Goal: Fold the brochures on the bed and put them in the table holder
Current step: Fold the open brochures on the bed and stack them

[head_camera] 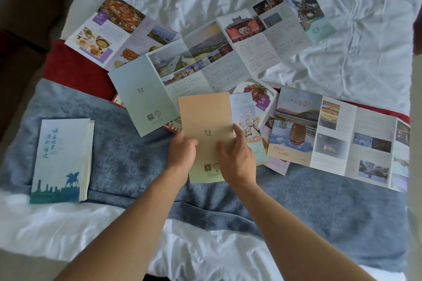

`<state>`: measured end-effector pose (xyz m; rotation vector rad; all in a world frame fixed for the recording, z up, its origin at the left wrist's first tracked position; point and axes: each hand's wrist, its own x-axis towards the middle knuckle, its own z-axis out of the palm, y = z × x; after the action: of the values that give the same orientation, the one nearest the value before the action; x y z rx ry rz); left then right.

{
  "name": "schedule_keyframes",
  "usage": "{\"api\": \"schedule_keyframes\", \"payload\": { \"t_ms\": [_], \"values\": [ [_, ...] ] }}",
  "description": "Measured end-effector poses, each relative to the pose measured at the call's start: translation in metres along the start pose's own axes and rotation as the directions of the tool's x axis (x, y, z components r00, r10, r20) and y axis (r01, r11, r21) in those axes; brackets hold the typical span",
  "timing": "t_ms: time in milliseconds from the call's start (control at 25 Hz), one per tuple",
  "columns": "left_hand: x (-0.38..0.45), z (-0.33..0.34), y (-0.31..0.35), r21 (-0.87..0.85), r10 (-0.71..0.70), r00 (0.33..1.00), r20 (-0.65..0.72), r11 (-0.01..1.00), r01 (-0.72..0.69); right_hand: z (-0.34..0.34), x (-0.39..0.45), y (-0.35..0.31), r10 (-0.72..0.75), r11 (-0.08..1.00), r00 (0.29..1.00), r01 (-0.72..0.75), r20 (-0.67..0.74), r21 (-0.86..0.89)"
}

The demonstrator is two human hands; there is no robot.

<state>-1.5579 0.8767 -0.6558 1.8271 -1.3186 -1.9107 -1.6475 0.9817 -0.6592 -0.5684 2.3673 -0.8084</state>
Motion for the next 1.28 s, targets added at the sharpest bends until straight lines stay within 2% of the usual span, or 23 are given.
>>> {"api": "schedule_keyframes", "payload": {
  "t_ms": [160, 280, 400, 480, 560, 680, 840, 1000, 1160, 1280],
  "values": [
    [-0.015, -0.032, -0.002, -0.149, -0.050, 0.999, 0.019, 0.987, 0.052, 0.007, -0.023, -0.017, -0.045, 0.998, 0.999, 0.045, 0.005, 0.035],
    [-0.016, -0.061, -0.008, -0.196, -0.046, 0.999, 0.015, 0.979, 0.048, 0.018, -0.033, -0.034, 0.042, 0.984, 0.989, -0.065, 0.140, 0.165],
    [-0.014, -0.086, -0.016, -0.024, 0.037, 0.999, -0.018, 0.999, -0.037, 0.041, -0.042, -0.051, 0.145, 0.945, 0.966, -0.199, 0.214, 0.258],
    [-0.013, -0.102, -0.027, 0.170, 0.148, 0.986, -0.071, 0.976, -0.135, 0.059, -0.051, -0.062, 0.151, 0.940, 0.966, -0.207, 0.211, 0.272],
    [-0.013, -0.120, -0.038, 0.275, 0.257, 0.960, -0.107, 0.936, -0.220, 0.077, -0.061, -0.076, 0.152, 0.948, 0.968, -0.199, 0.197, 0.248],
    [-0.012, -0.152, -0.053, 0.313, 0.323, 0.943, -0.084, 0.907, -0.283, 0.105, -0.078, -0.093, 0.175, 0.947, 0.967, -0.217, 0.187, 0.236],
    [-0.007, -0.197, -0.067, 0.340, 0.293, 0.954, -0.065, 0.905, -0.255, 0.144, -0.100, -0.113, 0.162, 0.964, 0.972, -0.193, 0.170, 0.182],
    [-0.001, -0.245, -0.076, 0.506, 0.418, 0.899, -0.132, 0.808, -0.301, 0.187, -0.118, -0.132, 0.143, 0.982, 0.975, -0.162, 0.170, 0.102],
    [0.008, -0.289, -0.077, 0.406, 0.406, 0.888, -0.216, 0.865, -0.296, 0.225, -0.131, -0.154, 0.103, 0.989, 0.981, -0.119, 0.165, 0.086],
    [0.013, -0.310, -0.072, 0.384, 0.460, 0.859, -0.224, 0.852, -0.356, 0.247, -0.139, -0.172, 0.042, 0.994, 0.983, -0.059, 0.178, 0.091]
  ]
}}
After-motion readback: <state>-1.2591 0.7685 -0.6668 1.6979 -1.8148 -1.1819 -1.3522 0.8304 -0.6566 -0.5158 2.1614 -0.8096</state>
